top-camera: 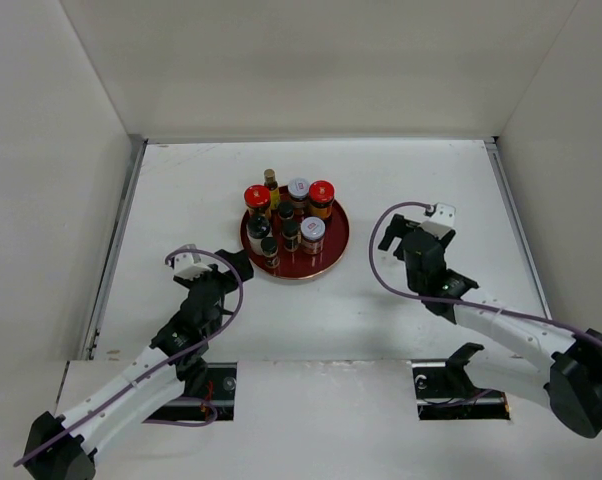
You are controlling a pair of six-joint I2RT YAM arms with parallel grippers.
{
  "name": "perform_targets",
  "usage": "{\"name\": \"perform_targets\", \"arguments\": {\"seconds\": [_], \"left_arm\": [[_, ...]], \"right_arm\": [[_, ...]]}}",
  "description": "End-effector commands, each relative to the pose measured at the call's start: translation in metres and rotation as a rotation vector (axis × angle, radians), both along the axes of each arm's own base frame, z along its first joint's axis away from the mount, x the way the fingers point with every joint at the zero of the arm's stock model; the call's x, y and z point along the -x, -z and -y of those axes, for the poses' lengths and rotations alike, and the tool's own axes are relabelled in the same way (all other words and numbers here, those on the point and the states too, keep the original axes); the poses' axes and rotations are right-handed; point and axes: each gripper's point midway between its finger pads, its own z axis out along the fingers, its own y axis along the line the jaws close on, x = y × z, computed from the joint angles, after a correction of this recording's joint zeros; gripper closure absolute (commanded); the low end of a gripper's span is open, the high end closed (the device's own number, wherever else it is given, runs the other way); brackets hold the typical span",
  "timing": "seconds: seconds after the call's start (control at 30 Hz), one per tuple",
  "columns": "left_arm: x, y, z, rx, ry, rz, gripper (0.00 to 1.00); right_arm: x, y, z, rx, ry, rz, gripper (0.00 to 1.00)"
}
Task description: Organize the condiment bottles
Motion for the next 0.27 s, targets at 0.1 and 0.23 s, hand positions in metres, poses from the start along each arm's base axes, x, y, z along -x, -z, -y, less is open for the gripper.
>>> {"name": "perform_targets", "arguments": {"seconds": [0.1,0.23], "left_arm": [[-0.005,-0.020,0.000,0.035,-0.020,0.037,0.00],[-0.006,-0.019,0.001,0.025,-0.016,0.029,0.00]], "right_arm": [[-0.010,-0.004,-0.010,-0.049,-0.023,0.033,0.00],[-0.015,0.005,-0.015,-0.021,-0.034,-0.001,0.00]]}}
